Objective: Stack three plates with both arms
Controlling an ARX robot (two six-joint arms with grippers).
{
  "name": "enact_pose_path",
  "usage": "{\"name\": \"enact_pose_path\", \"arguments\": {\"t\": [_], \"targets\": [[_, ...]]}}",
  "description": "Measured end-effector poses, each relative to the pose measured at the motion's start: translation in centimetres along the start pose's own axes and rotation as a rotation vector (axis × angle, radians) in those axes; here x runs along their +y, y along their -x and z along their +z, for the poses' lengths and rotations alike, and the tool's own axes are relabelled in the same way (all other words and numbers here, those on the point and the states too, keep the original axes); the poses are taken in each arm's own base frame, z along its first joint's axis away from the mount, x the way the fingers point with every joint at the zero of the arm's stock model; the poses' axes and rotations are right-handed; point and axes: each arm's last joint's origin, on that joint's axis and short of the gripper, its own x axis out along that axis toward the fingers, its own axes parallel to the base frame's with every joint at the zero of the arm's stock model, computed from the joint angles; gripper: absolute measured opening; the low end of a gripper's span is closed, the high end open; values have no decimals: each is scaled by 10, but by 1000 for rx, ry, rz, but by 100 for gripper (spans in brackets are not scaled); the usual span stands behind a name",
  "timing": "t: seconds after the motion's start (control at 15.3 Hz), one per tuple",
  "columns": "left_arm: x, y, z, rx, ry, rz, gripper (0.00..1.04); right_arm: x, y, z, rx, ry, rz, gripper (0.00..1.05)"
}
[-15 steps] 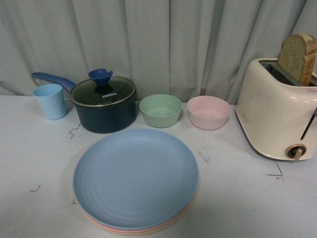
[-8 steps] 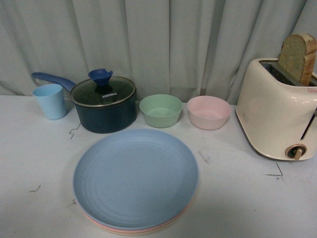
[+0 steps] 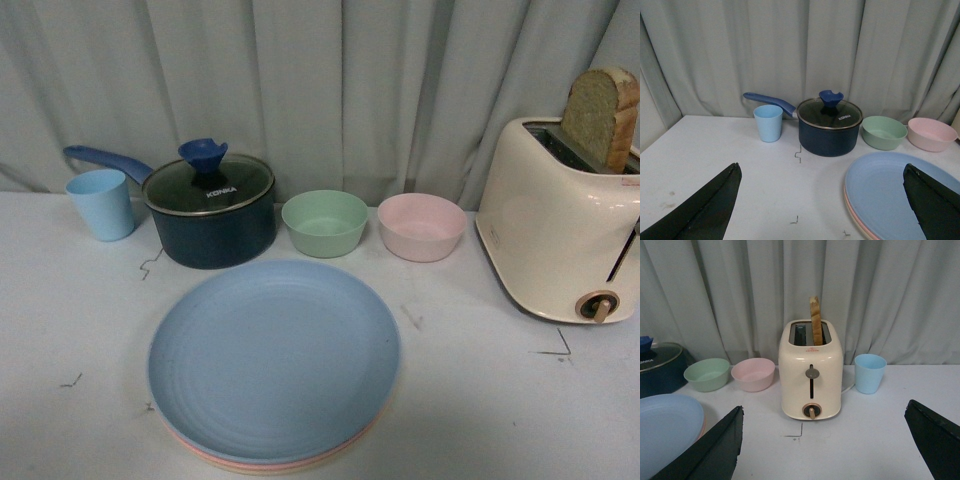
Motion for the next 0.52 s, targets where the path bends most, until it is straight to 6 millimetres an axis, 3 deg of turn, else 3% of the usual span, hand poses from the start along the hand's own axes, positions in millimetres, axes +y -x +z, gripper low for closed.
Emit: {"name": "enact_pose_path", "arguments": {"t": [0.52], "targets": [[0,0,0,0,0,0,98,0,0,0,0,0,0,98]]}}
